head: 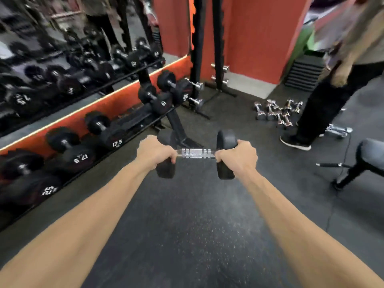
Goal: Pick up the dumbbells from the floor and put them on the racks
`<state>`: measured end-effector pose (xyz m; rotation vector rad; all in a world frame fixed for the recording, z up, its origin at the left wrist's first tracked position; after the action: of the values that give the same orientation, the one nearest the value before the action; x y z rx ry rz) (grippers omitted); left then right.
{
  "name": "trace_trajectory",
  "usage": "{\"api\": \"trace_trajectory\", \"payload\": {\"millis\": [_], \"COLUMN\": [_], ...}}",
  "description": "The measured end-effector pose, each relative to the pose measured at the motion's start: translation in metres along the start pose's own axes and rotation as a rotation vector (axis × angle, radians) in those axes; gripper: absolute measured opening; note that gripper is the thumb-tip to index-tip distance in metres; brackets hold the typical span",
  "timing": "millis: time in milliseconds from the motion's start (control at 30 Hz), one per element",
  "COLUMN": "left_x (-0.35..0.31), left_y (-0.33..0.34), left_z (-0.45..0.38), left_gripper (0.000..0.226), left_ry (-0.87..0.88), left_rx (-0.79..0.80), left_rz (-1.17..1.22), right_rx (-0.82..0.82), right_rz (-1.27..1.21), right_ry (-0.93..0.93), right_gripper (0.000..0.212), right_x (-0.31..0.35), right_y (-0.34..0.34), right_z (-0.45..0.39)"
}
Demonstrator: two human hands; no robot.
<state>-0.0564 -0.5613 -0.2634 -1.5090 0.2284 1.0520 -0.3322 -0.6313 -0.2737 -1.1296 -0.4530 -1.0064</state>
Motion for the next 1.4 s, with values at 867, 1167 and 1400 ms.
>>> {"api": "trace_trajectory", "payload": {"millis": [867,1167,1400], "left_x": [0.290,0.414,0.486], "left_y": [-0.624,-0.745,-0.797], "left_z": [-0.022,-0.110,-0.209], "left_gripper": [0.048,0.040,0.043], "left_ry": [-0.341,-0.371,-0.381], "left_rx": [-0.538,-0.496,-0.317], "left_rz": [-0.004,-0.042,-0.125], "right_rx": [0.540,0.557,0.491], "right_rz": [0.185,0.159,0.184], "right_ry": [-0.527,-0.486,-0.354], "right_gripper": [0.049,0.043,0.040], "right_x": [0.452,0.532,0.554], "right_y": [0.507,0.680,0.792], "right_z": [0.290,0.326,0.313]}}
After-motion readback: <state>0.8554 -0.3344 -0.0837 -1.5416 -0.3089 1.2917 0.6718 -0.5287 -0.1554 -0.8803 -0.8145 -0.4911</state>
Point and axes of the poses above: each hand's wrist, its own z-axis away from the middle knuckle, its own y-axis out of the palm, x = y × z, the point moved 9 cm from there along -z, towards the middle knuckle, and after that the axes turned 12 degrees about y, right-handed, at the moved point
